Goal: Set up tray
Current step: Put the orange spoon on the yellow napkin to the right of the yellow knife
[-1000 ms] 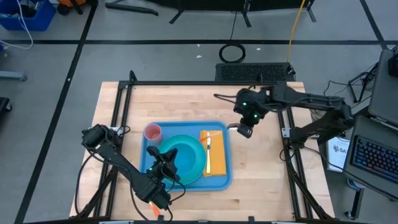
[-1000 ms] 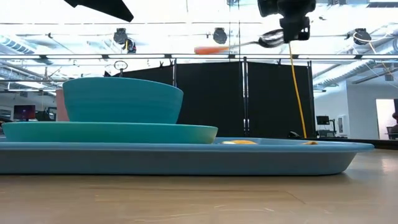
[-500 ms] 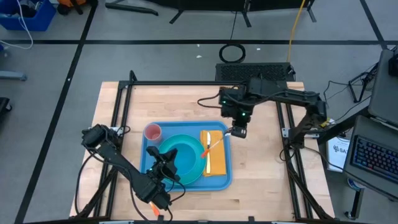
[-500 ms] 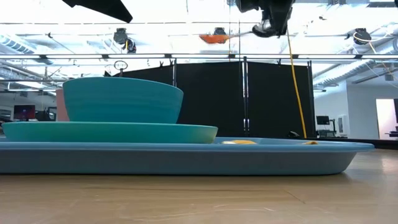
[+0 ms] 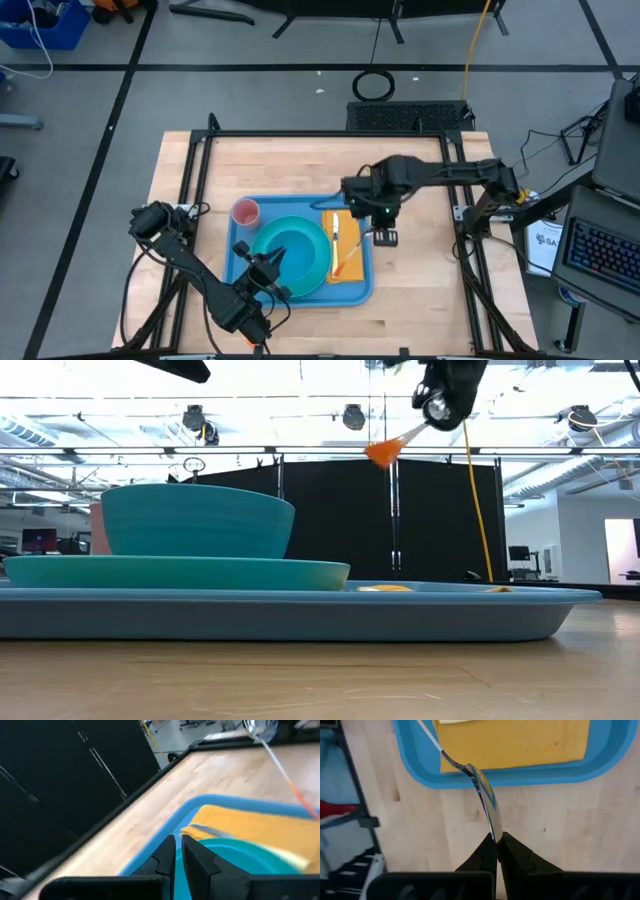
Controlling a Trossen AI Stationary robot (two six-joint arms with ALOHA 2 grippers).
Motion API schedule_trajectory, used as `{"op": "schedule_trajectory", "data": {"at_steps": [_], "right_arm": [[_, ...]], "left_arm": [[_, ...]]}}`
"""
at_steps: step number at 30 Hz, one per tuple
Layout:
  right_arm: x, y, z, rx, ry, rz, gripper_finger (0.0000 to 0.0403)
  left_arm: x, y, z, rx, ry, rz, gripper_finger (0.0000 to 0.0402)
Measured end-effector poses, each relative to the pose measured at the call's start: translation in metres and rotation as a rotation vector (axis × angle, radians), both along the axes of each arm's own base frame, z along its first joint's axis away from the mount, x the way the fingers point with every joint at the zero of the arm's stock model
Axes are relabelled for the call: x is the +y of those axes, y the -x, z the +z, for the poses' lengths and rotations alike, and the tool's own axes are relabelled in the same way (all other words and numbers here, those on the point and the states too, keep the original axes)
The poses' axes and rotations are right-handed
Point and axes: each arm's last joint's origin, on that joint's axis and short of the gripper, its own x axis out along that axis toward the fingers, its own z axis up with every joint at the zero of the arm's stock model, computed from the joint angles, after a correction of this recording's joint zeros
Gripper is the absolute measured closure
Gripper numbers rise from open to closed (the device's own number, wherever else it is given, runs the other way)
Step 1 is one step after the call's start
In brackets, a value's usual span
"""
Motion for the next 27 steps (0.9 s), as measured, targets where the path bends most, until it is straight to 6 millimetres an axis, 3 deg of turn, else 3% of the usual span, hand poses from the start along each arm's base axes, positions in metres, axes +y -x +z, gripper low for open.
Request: {"op": "schedule_trajectory", "data": {"at_steps": [7,12,17,20,27], "right_arm": [[0.022,0.002,0.0,-0.022,0.212,0.07,0.0403],[0.035,0.003,0.0,-0.055,0.344,0.149,0.0403],[0.037,0.001,0.0,-0.079,0.362,0.146,0.0403],[0.043,0.0,0.0,-0.102,0.365,0.144,0.0403],[0.059,0.002,-0.011,-0.099,0.389,0.201,0.0403]], "left_arm": [[-0.005,-0.012,-0.005,-0.071,0.149,0.025,0.0364],[-0.011,-0.022,0.006,-0.125,0.242,-0.037,0.0364],[-0.019,-0.033,0.025,-0.105,0.319,-0.168,0.0369],[-0.026,-0.04,0.033,-0.108,0.351,-0.262,0.0391],[-0.029,-0.049,0.035,-0.005,0.352,-0.406,0.0398]]}}
